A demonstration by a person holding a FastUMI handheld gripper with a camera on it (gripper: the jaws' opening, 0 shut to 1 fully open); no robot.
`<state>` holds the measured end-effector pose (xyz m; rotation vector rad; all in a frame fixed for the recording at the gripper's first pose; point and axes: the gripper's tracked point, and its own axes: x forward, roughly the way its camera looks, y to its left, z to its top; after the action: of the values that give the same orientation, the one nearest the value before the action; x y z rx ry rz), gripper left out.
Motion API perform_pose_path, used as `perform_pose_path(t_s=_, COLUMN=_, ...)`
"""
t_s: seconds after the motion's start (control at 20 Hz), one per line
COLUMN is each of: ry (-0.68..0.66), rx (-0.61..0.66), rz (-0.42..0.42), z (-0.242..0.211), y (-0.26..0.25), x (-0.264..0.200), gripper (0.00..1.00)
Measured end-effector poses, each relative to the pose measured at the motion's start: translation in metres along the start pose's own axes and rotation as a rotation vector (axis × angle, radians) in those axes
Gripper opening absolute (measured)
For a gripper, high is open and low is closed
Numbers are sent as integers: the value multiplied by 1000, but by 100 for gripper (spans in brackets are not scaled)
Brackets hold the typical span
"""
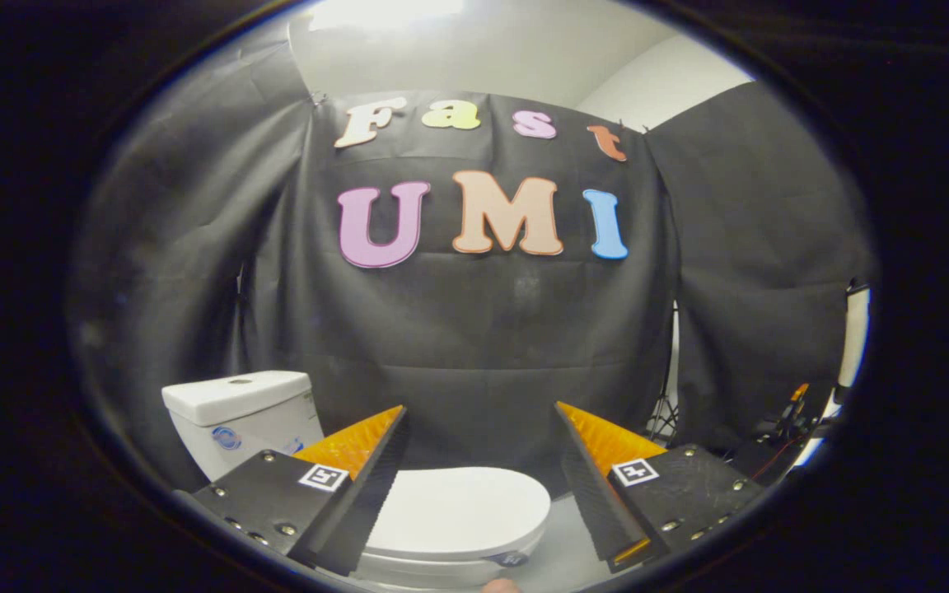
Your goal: Open the toilet lid.
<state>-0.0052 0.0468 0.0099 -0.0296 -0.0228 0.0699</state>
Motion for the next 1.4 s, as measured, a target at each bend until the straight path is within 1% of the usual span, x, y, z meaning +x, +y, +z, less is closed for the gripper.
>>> perform_pose_path(t_s=0.15, ry=22, rx=29, rz=4, z=-2, y=-3, x=2, gripper=100)
perform_pose_path(t_s=0.6, ry=96, rx=-4, rz=13, z=-28, y=-11, x=9, gripper=100)
perform_pose_path(t_s=0.75, ry=121, rx=-23, rz=-4, z=-41, y=-23, x=18, gripper=100)
perform_pose_path(t_s=0.9, ry=195, rx=1, rz=-25, z=-74, y=-36, x=27, gripper=100)
perform_pose_path(t_s=1.1, ry=327, rx=77, rz=-36, z=-129, y=-50, x=35, gripper=100)
perform_pose_path(t_s=1.25, ry=397, rx=95, rz=-50, z=-162, y=-61, x=36, gripper=100)
perform_pose_path(t_s=1.4, ry=489, rx=158, rz=-55, z=-200, y=-72, x=38, gripper=100)
